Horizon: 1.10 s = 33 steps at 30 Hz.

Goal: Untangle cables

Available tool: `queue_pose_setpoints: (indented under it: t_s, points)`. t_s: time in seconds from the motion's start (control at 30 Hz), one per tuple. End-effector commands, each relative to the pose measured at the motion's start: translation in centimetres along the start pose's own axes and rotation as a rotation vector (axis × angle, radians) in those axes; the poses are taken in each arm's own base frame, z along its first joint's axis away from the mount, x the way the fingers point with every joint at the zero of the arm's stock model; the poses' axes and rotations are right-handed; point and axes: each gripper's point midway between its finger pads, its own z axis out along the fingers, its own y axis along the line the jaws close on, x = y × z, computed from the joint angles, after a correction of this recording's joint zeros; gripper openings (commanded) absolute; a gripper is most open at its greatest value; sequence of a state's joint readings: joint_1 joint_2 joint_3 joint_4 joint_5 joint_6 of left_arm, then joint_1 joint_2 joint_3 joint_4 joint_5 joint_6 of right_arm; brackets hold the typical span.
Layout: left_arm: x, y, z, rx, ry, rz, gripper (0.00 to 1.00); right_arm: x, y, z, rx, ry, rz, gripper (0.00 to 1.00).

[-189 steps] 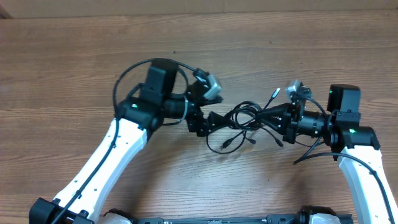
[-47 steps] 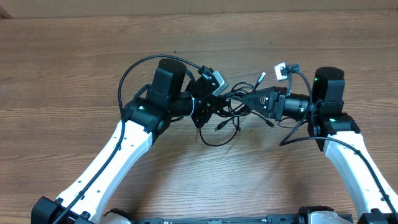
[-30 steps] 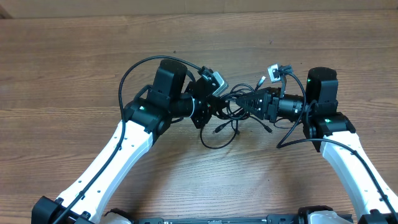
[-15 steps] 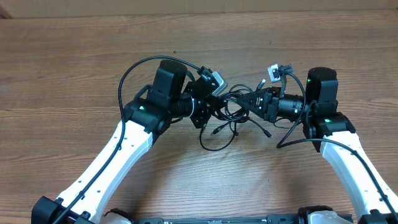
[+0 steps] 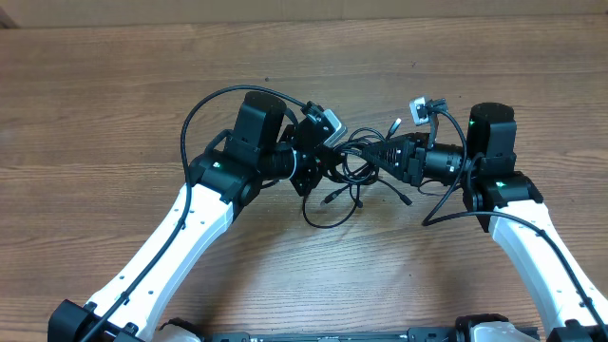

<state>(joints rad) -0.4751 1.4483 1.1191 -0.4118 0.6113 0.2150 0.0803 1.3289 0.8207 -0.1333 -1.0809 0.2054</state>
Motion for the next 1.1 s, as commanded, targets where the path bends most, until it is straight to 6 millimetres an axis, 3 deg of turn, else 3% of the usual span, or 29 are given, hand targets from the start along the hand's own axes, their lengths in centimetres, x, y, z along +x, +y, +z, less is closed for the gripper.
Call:
queue_pose_setpoints:
  t_s: [0.0,0.1,0.27,0.43,0.5,0.53,0.57,0.8,0.87,0.97,1.07]
  points:
    - [-1.13,-0.09,-0.88,-0.013,-0.032,0.017,0.04,-0.21,-0.22,0.03,0.020,-0.006,-0.006,0.19]
    - [-1.12,-0.08,-0.88,-0.013,-0.031,0.017,0.04,-0.17,-0.28,0.02,0.024,-0.005,-0.002,0.17]
    - [-1.06,0.17,-0.88,-0.028,-0.028,0.016,0.04,-0.17,-0.28,0.02,0.024,-0.005,-0.002,0.04]
    - [-1.07,0.17,-0.88,-0.028,-0.028,0.017,0.04,-0.17,-0.28,0.02,0.024,-0.005,-0.003,0.04]
    - [-1.07,0.16,-0.88,-0.027,-0.029,0.017,0.04,-0.17,-0.28,0.02,0.024,-0.005,-0.002,0.07]
    - [-1.07,0.17,-0.88,-0.028,-0.028,0.017,0.04,-0.17,-0.28,0.02,0.024,-0.005,-0.002,0.18]
    - [-1.07,0.17,-0.88,-0.028,-0.028,0.017,0.04,-0.17,-0.28,0.02,0.024,-0.005,-0.002,0.22]
    - [-1.06,0.22,-0.89,-0.031,-0.028,0.017,0.04,-0.17,-0.28,0.02,0.024,-0.005,-0.002,0.25]
    - [-1.06,0.25,-0.89,-0.032,-0.028,0.017,0.04,-0.17,-0.28,0.02,0.024,-0.005,-0.002,0.23]
    - [-0.96,0.66,-0.90,-0.057,-0.022,0.016,0.04,-0.18,-0.29,0.02,0.024,-0.006,-0.003,0.08]
    - [-0.96,0.67,-0.90,-0.057,-0.022,0.016,0.04,-0.21,-0.41,0.02,0.031,-0.008,-0.003,0.04]
